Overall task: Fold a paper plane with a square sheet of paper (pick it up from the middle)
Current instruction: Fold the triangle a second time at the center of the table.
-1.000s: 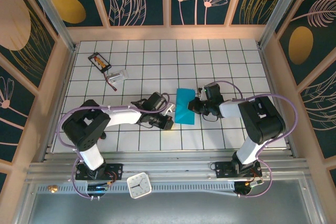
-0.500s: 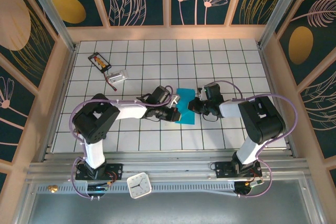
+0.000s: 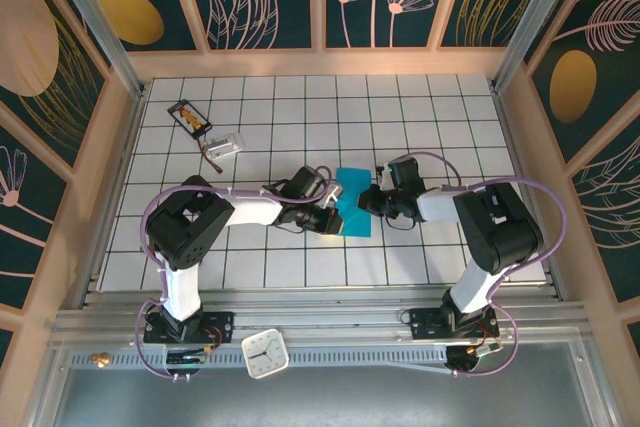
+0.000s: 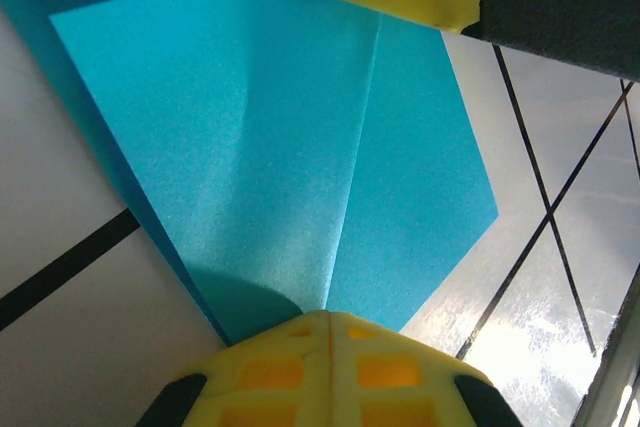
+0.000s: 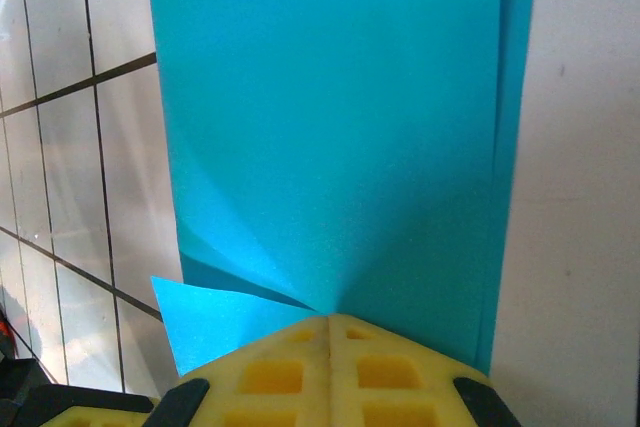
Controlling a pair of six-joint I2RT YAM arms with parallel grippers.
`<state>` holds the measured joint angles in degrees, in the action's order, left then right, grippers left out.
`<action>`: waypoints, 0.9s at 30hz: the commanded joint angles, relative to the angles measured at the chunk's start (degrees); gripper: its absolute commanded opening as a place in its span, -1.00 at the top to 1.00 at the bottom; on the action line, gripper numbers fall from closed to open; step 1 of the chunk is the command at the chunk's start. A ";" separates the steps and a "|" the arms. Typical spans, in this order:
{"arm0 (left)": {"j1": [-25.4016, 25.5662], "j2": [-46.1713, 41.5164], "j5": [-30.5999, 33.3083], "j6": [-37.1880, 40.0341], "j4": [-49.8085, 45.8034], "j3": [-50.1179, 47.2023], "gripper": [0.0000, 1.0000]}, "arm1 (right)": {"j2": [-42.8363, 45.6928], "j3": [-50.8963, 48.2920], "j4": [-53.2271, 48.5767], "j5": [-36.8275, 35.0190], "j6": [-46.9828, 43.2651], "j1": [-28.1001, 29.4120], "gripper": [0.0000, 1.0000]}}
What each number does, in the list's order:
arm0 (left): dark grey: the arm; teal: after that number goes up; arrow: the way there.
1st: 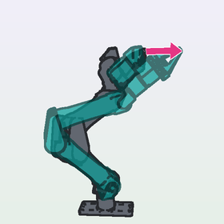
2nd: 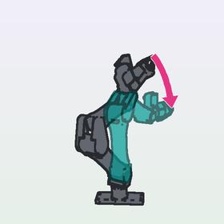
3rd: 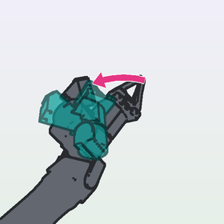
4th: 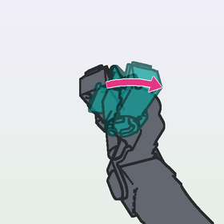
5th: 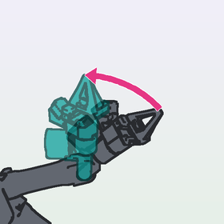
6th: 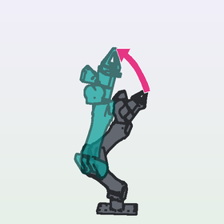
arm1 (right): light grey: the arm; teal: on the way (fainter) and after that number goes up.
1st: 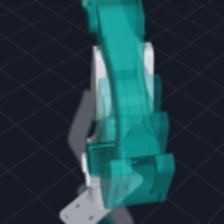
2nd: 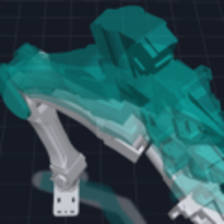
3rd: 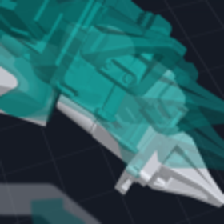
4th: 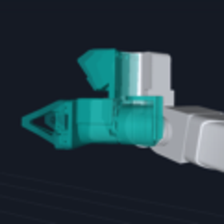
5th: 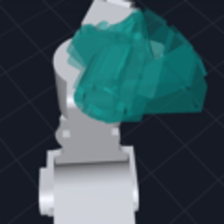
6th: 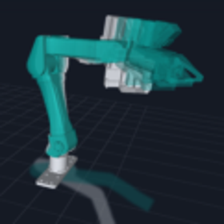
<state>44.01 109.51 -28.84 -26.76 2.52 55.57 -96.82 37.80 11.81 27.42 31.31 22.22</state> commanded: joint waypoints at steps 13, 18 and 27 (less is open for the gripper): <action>0.00 3.09 6.69 1.24 -10.87 -2.75 1.00 | 8.42 -4.38 0.70 1.47 7.36 6.03 1.00; -0.02 3.16 7.04 1.56 -11.25 -2.61 1.00 | 6.49 -4.92 3.41 1.50 9.67 8.64 1.00; 0.01 3.08 7.22 2.30 -11.64 -2.75 1.00 | 2.99 -5.74 5.48 0.38 11.48 8.81 1.00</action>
<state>44.16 109.49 -28.10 -26.00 2.24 55.55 -92.58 32.51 15.29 28.51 41.52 30.76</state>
